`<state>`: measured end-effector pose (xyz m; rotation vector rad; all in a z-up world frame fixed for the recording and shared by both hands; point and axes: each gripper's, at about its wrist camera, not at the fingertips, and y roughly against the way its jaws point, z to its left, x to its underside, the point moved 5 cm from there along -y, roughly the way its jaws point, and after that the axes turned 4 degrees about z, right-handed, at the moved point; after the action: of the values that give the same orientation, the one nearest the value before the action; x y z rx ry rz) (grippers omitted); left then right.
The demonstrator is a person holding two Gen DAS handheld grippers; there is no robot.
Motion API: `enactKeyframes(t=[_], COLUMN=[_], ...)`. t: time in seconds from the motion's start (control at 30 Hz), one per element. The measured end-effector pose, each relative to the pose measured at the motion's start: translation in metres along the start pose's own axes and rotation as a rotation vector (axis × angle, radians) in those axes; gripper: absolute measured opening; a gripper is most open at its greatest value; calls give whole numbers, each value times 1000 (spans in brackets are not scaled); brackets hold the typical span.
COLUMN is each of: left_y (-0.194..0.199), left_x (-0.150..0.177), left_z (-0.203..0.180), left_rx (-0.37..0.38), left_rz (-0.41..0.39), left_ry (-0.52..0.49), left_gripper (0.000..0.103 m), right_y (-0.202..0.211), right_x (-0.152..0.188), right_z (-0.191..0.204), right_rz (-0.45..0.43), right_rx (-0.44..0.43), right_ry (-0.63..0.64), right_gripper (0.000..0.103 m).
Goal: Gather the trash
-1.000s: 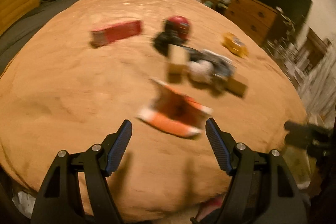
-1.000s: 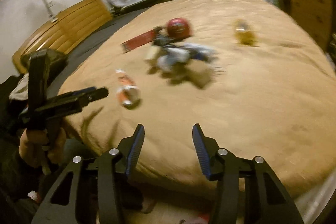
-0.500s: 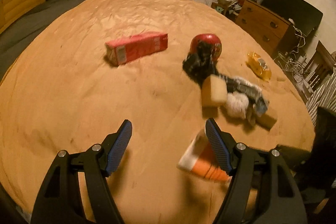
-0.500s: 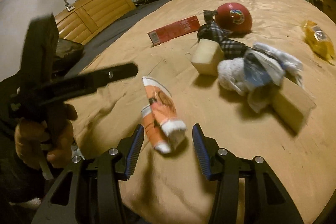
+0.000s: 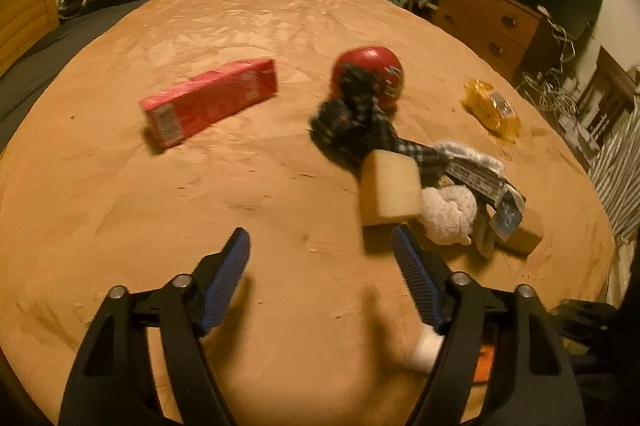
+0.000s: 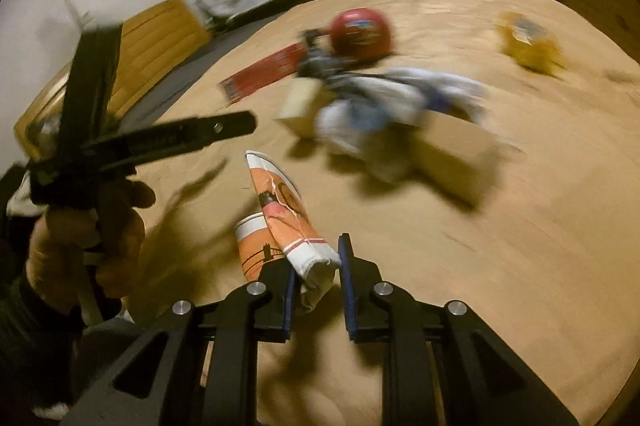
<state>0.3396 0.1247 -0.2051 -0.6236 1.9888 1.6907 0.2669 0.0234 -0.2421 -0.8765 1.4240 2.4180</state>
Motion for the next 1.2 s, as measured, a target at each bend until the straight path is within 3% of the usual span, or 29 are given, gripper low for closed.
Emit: enactKeyframes(t=[0.17,0.23,0.3,0.4,0.5,0.73,0.87,1.03,1.1,1.2], left_y=[-14,-20,-26,-31,-31,-30,-31,-33,-35,-37], left_x=[2,1,-2,-6,-9,-11,-16,-17,-18,-20], left_z=[-29,-36,-35,-24,-15,-16,-19,-29,-32,-34], left_rx=[-1,-18,-31,-39,-31,-19,-8,31,43,61], left_rz=[-5,-2,-1,-2,-9,-25,-35,-37,-34,-26], left_ry=[-92,-111,-106,-80,-59,-54,-39,-28,-20,-4], left_gripper=[76,76,76,76,77,76,75,66,63,57], right_y=[25,27,27,39,53,49,33,13,9,9], right_x=[18,25,27,25,22,19,25,28,28,29], right_z=[-32,-34,-28,-20,-13,27,39,36,31,28], right_rz=[-62,-45,-36,-41,-43,22,83,139,144,134], right_rx=[83,70,76,98,116,186,236,272,274,266], right_ry=[-156,-159,-127,-38,52,345,437,431,395,356], right_gripper=[20,22,40,55,59,60,60,57,46,41])
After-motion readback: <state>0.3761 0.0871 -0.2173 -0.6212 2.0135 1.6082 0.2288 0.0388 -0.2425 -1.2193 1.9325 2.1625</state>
